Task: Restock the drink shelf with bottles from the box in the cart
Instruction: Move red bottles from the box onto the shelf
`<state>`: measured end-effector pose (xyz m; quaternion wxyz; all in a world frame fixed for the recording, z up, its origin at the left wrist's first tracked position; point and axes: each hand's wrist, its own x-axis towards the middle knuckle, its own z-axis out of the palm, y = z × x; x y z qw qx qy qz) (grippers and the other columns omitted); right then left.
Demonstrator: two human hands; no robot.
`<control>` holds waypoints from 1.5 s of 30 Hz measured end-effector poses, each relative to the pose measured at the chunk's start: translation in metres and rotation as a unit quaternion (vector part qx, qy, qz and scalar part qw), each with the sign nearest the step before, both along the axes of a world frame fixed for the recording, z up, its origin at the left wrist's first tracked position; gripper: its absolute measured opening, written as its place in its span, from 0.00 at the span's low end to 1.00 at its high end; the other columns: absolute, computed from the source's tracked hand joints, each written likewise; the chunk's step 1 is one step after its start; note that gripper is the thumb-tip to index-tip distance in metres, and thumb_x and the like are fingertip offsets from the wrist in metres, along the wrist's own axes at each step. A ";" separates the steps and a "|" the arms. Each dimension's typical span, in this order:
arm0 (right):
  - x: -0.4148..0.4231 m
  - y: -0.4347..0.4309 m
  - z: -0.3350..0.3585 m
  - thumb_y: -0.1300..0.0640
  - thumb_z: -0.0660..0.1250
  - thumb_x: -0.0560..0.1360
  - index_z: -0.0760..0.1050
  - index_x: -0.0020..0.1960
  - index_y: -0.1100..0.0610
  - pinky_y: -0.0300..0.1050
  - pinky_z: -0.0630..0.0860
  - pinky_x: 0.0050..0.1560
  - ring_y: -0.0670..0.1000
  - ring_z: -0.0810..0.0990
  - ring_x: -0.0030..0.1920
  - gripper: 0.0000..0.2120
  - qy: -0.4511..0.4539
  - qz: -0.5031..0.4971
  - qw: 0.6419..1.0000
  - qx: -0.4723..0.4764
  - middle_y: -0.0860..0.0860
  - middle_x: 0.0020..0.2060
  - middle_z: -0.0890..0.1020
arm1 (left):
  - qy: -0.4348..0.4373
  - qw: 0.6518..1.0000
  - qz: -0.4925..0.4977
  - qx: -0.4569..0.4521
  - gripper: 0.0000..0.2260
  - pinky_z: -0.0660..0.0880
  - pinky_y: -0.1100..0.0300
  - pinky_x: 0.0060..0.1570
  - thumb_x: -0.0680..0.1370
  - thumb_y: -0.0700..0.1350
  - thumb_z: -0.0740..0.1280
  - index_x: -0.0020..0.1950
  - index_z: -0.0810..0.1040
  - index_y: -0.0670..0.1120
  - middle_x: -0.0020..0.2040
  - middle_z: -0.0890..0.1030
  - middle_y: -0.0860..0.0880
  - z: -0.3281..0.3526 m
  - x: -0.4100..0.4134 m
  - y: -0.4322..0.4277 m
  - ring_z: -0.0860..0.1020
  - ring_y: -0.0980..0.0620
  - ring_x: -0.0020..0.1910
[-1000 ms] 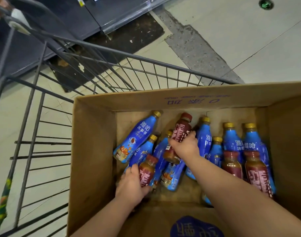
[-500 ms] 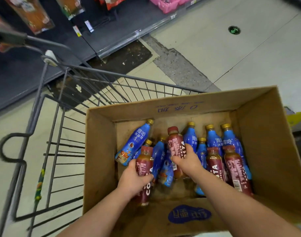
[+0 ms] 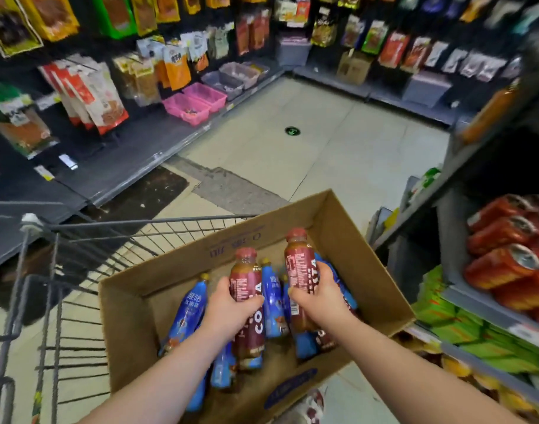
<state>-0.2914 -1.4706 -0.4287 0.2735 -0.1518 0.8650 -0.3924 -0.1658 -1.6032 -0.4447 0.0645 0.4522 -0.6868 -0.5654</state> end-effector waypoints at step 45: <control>0.196 0.723 0.148 0.56 0.74 0.66 0.60 0.61 0.45 0.38 0.73 0.43 0.41 0.77 0.47 0.31 0.212 -0.547 0.804 -0.101 0.44 0.49 0.76 | 0.169 0.822 -0.535 0.097 0.19 0.74 0.61 0.34 0.69 0.46 0.75 0.56 0.71 0.52 0.47 0.80 0.51 0.176 -0.016 0.715 0.80 0.53 0.42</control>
